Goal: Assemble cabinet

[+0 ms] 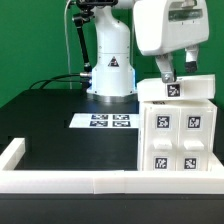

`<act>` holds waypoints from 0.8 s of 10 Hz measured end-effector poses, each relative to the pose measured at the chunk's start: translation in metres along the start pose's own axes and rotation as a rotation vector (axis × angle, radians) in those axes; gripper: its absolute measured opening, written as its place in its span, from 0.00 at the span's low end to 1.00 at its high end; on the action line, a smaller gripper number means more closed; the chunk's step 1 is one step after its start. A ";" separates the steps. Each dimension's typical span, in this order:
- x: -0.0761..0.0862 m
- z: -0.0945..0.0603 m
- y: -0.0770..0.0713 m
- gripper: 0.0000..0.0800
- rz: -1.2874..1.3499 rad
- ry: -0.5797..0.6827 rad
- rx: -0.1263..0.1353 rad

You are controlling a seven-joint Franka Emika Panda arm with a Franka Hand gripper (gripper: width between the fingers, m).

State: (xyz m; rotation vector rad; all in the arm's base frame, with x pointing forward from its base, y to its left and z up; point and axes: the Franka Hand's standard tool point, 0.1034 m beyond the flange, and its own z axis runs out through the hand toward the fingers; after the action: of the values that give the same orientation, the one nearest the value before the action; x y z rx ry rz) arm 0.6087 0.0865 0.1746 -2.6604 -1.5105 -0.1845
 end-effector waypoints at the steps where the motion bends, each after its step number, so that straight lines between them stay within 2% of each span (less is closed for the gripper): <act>1: -0.001 0.005 -0.001 1.00 -0.057 -0.012 0.002; 3: -0.002 0.017 -0.004 1.00 -0.098 -0.027 0.016; 7: -0.004 0.020 -0.004 0.98 -0.073 -0.033 0.017; 8: -0.005 0.020 -0.004 0.75 -0.049 -0.034 0.017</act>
Offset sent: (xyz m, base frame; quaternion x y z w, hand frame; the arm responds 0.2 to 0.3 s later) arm 0.0027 0.0027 -0.0108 -0.0107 -0.0230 -0.0149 0.9996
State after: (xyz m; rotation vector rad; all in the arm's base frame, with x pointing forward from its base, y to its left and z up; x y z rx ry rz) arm 0.6044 0.0869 0.1541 -2.6282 -1.5813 -0.1301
